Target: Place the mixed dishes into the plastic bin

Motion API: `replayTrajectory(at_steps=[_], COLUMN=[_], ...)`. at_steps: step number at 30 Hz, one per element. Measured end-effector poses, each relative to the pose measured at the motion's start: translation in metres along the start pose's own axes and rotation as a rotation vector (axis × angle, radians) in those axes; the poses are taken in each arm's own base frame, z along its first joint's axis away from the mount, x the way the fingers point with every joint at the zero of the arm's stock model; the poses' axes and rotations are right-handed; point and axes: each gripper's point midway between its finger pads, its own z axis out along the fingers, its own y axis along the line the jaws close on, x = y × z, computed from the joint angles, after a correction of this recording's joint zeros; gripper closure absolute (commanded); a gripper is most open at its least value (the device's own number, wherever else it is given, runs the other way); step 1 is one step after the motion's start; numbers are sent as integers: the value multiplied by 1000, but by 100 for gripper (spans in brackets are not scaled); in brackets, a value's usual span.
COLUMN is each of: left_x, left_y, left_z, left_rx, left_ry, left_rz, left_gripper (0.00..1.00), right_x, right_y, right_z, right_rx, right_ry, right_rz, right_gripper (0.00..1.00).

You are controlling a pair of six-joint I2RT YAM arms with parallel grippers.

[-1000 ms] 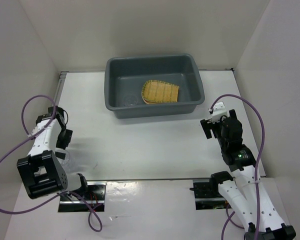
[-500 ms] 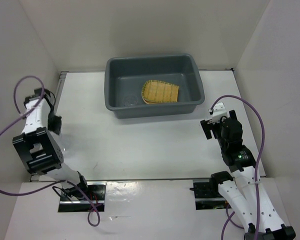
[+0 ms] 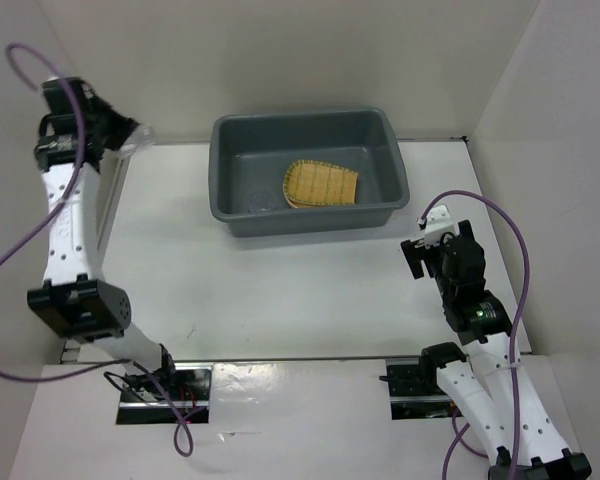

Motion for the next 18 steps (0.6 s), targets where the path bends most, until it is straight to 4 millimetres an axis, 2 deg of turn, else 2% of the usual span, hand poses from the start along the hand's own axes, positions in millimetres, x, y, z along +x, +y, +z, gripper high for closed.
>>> replayTrajectory(at_steps=[5,7,8,11,14,16,18], left_x=[95,128,145,215,270,294,309], left_y=[-72,-103,-111,-111,-100,-93,-83], left_z=[64,87,97,106,108,111,118], left_rx=[115,145,151,103,47,20,-10], left_ry=[228,245,245,329,399,426,440], left_rz=[320,449,497,646,775,829,873], left_gripper=[100,100,100,100,100,100,100], right_x=[0,0,0,1,2,2,2], right_y=[0,0,0,0,0,-1,-1], right_z=[0,0,0,1,1,1,1], right_rx=[0,-1,-1,0,2,5,7], right_ry=[0,1,3,8,10,11,12], right_rz=[0,-1,-1,-2,-3,-2,-3], right_gripper=[2,2,2,2,2,2,2])
